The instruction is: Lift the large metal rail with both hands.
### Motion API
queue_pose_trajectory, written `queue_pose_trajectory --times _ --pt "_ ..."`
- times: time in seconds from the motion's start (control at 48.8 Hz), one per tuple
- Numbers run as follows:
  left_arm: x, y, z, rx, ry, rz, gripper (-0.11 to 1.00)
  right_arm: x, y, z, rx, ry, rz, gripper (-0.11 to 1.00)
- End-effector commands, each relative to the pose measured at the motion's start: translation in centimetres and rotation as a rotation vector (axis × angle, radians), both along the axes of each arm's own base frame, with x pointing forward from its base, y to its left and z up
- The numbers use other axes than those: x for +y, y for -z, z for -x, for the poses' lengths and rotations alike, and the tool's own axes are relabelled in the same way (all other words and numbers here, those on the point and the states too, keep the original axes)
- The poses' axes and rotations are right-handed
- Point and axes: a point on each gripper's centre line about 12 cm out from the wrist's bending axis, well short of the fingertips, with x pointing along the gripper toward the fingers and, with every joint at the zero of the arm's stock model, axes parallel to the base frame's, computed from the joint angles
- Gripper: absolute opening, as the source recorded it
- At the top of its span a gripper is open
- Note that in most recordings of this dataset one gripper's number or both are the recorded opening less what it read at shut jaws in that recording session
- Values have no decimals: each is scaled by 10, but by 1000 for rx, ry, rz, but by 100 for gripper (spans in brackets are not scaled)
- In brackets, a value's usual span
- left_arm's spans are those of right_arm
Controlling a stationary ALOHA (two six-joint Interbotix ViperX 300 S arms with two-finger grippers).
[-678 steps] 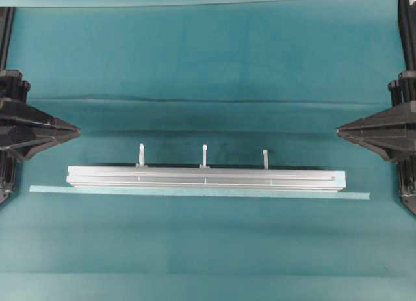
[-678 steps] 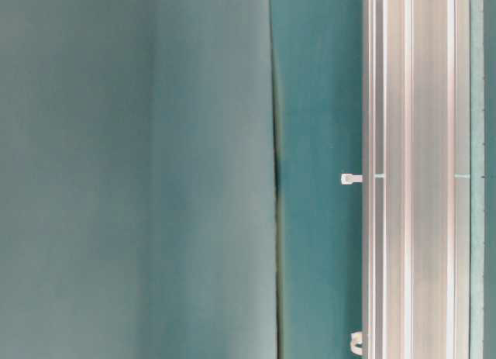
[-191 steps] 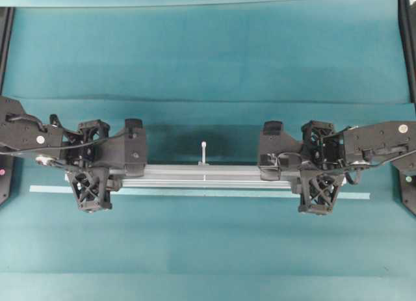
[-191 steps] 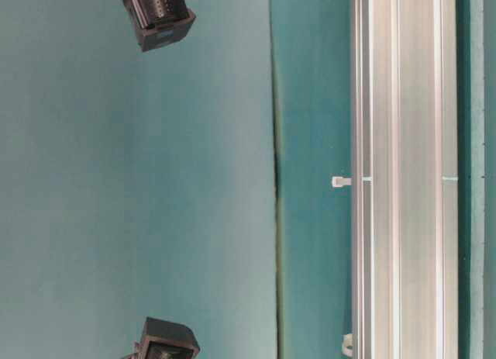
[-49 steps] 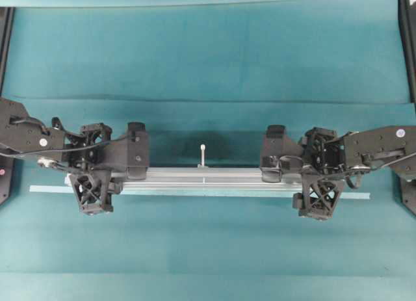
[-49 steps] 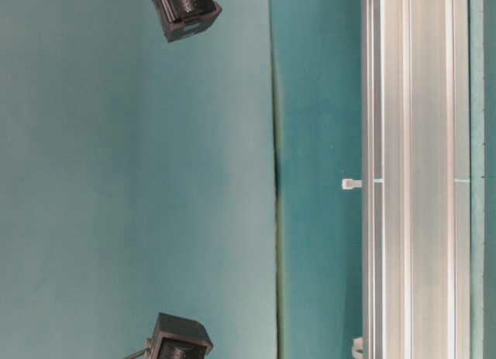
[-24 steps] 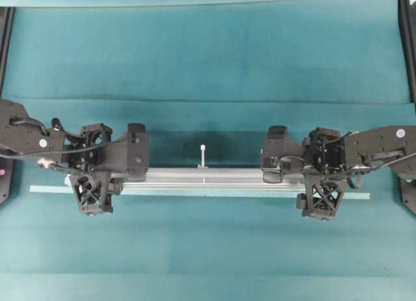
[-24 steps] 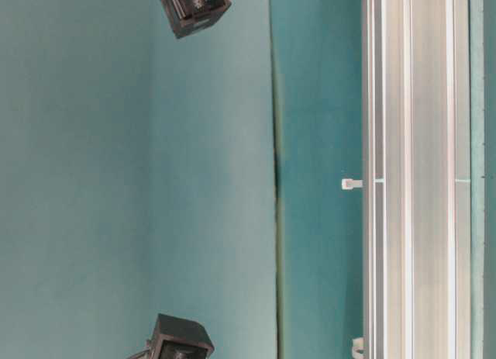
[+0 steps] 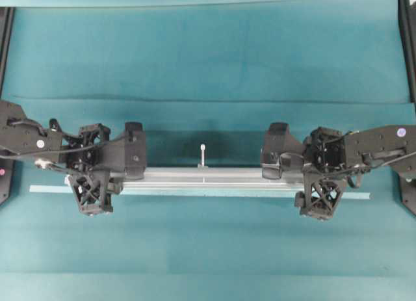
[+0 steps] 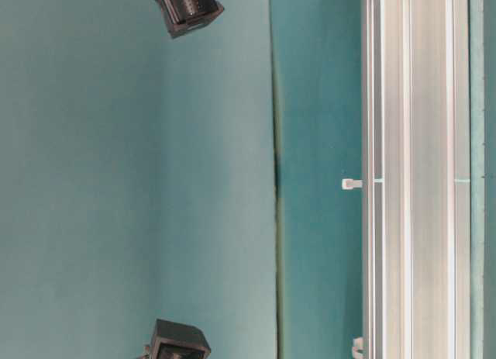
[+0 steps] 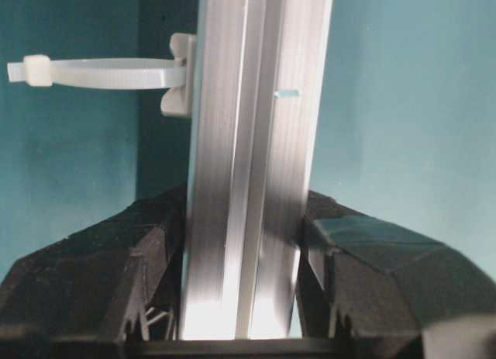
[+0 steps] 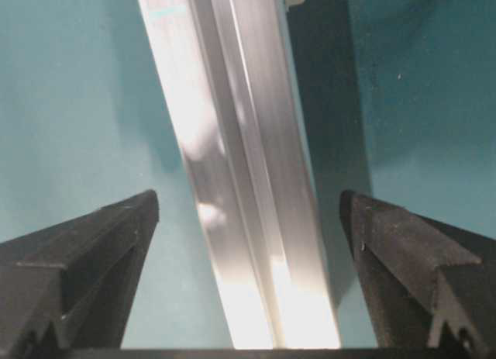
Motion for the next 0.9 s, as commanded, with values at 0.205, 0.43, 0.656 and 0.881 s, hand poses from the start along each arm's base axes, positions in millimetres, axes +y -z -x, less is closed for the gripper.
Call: queue_pose_trajectory --times 0.205,0.43,0.656,0.881 --pt "2 -2 -9 -113 -5 4 36 2 -3 -4 -14 34 -10 92" --pt "3 -1 -8 -110 -23 10 36 3 -4 -5 -20 30 -9 92" --pt "8 -1 -8 -112 -51 16 36 3 -4 -6 -28 31 -10 92" --pt "3 -8 -17 -138 -91 44 36 3 -4 -5 -22 29 -10 92"
